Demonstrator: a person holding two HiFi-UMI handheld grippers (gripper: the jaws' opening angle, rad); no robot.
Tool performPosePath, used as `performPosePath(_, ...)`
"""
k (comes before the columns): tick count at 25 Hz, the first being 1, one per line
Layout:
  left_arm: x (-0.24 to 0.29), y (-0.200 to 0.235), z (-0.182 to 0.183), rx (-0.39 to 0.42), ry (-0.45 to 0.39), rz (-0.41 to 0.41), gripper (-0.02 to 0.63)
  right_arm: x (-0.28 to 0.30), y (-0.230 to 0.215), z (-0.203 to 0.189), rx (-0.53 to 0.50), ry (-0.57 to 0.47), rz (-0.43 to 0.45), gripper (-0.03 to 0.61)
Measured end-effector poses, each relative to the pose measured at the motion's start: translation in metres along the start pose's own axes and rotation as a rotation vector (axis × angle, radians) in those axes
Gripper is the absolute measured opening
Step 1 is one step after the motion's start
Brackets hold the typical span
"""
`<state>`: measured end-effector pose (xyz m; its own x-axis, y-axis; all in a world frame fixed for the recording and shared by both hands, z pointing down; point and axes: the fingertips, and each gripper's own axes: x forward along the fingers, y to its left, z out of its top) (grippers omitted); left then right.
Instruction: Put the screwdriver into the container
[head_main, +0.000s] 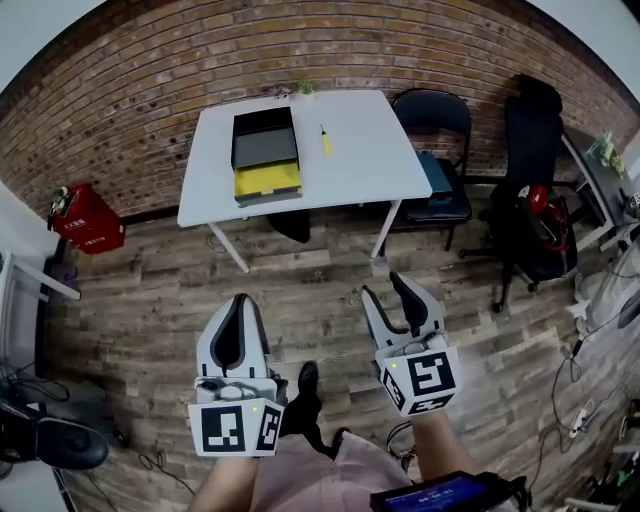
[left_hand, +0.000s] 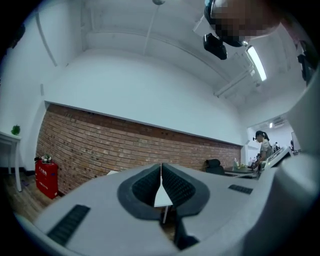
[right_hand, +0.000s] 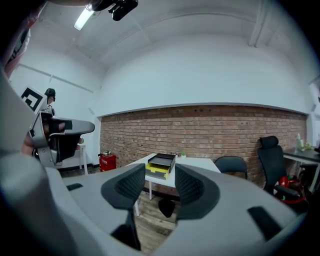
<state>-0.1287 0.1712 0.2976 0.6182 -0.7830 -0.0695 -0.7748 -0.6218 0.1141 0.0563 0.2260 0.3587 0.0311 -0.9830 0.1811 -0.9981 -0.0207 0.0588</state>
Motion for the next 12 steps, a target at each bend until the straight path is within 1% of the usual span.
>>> performPosePath(6, 0.077, 0.043, 0.006, -0.003, -0.006, -0.020, 0.014, 0.081, -0.008, 0.028, -0.012, -0.010, -0.009, 0.187)
performPosePath(12, 0.126, 0.072, 0.019, 0.013, -0.023, -0.042, 0.014, 0.130, -0.019, 0.047, -0.003, -0.018, -0.036, 0.183)
